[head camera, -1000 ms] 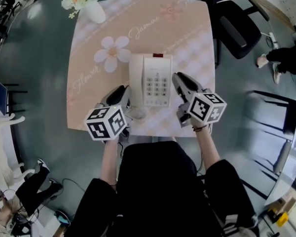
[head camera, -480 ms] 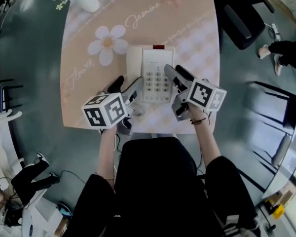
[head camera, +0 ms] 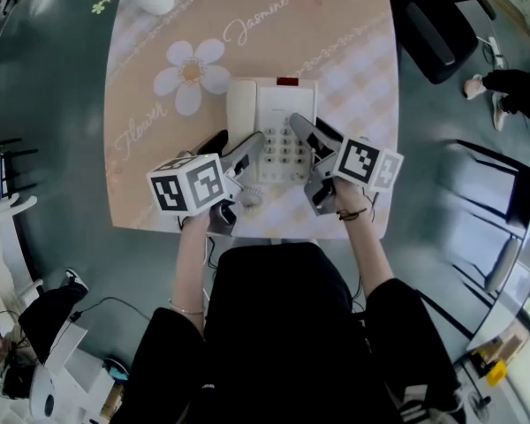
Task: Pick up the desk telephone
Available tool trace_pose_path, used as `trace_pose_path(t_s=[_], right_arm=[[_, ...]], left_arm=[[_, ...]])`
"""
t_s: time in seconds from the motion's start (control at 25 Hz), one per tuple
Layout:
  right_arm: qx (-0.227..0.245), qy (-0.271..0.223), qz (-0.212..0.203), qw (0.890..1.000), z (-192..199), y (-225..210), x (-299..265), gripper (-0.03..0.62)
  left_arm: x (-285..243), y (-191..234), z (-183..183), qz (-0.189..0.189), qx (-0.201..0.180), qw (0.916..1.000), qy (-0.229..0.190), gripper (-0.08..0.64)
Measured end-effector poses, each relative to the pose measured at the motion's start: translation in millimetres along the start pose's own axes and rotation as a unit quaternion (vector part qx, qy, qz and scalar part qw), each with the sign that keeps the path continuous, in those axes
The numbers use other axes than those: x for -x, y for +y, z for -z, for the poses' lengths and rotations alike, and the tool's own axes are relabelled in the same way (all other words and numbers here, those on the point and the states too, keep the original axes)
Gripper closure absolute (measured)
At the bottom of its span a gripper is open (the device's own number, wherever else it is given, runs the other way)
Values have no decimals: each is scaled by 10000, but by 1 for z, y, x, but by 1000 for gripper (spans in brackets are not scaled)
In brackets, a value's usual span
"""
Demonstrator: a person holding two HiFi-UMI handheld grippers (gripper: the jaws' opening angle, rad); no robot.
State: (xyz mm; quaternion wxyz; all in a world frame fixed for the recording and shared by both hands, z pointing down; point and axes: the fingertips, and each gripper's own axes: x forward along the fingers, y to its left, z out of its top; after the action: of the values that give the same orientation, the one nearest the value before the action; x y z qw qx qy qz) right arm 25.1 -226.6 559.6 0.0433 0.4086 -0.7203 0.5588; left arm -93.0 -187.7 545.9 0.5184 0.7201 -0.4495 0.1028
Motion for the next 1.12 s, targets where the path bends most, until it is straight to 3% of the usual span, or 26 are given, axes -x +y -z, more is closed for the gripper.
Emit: trace_pose_path(t_s=[0.44, 0.76, 1.12], right_arm=[[-235, 123, -128, 9996, 2, 0, -2, 360], [-145, 74, -77, 9998, 2, 1, -1, 360], [-133, 53, 39, 9999, 2, 0, 0, 359]], left_arm=[[-10, -2, 6, 172, -17, 9988, 453, 229], [-9, 2, 7, 52, -4, 9998, 198, 229], [-9, 3, 8, -51, 68, 9998, 200, 233]])
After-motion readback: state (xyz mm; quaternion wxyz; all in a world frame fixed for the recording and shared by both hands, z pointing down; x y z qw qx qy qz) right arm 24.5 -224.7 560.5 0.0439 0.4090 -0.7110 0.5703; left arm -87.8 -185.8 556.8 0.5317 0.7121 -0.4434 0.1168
